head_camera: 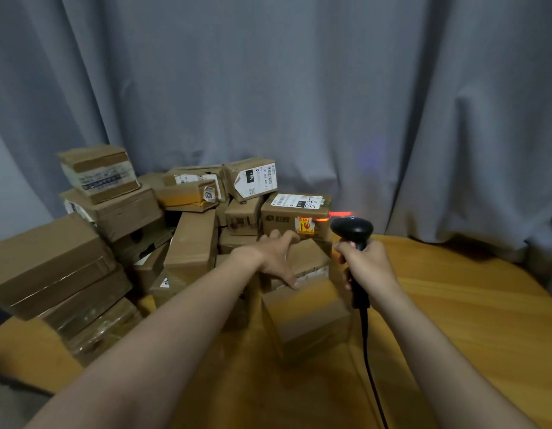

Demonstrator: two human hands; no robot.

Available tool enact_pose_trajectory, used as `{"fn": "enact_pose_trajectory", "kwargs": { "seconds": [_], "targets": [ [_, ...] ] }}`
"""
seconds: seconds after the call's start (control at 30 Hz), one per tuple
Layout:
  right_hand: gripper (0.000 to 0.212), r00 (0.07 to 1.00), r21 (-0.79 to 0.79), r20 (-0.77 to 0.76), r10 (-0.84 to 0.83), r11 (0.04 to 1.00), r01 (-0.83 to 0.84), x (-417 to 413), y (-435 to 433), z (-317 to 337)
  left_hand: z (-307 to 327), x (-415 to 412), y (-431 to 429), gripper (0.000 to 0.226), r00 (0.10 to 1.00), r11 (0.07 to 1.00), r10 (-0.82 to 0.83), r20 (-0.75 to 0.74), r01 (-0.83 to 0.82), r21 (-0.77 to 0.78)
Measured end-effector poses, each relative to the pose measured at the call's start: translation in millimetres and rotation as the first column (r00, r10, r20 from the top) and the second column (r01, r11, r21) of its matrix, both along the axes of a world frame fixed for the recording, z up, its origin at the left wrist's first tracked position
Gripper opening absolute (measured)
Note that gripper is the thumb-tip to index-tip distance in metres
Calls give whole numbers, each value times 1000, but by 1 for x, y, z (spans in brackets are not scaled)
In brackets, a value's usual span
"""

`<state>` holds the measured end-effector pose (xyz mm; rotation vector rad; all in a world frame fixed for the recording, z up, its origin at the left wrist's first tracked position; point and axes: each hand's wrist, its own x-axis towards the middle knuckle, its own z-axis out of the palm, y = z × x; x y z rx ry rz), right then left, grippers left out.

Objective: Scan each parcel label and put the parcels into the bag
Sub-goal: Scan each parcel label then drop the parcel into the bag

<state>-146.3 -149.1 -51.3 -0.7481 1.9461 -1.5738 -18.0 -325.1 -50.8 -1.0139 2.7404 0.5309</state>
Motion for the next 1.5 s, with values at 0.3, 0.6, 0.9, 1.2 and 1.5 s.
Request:
{"fn": "enact_pose_trajectory", "kwargs": {
  "seconds": [0.3,0.6,0.9,1.2,1.5],
  "targets": [
    [16,1000,-6,17,14,1000,-14,10,18,7,-1,8,10,92,984,992,91,-153,-102,-68],
    [21,992,-155,52,113,983,-103,59,64,39,45,79,36,88,875,962,96,-475,-205,-183],
    [33,948,-109,47,315,945,-309,132,124,58,33,158,89,89,346,844,525,-778,-328,424],
    [40,908,60,-74,413,910,-409,171,140,63,37,213,103,98,160,763,621,-767,-346,546],
    [42,877,106,-148,457,889,-446,180,141,72,37,231,97,97,169,774,603,-780,-362,519]
  ]
}}
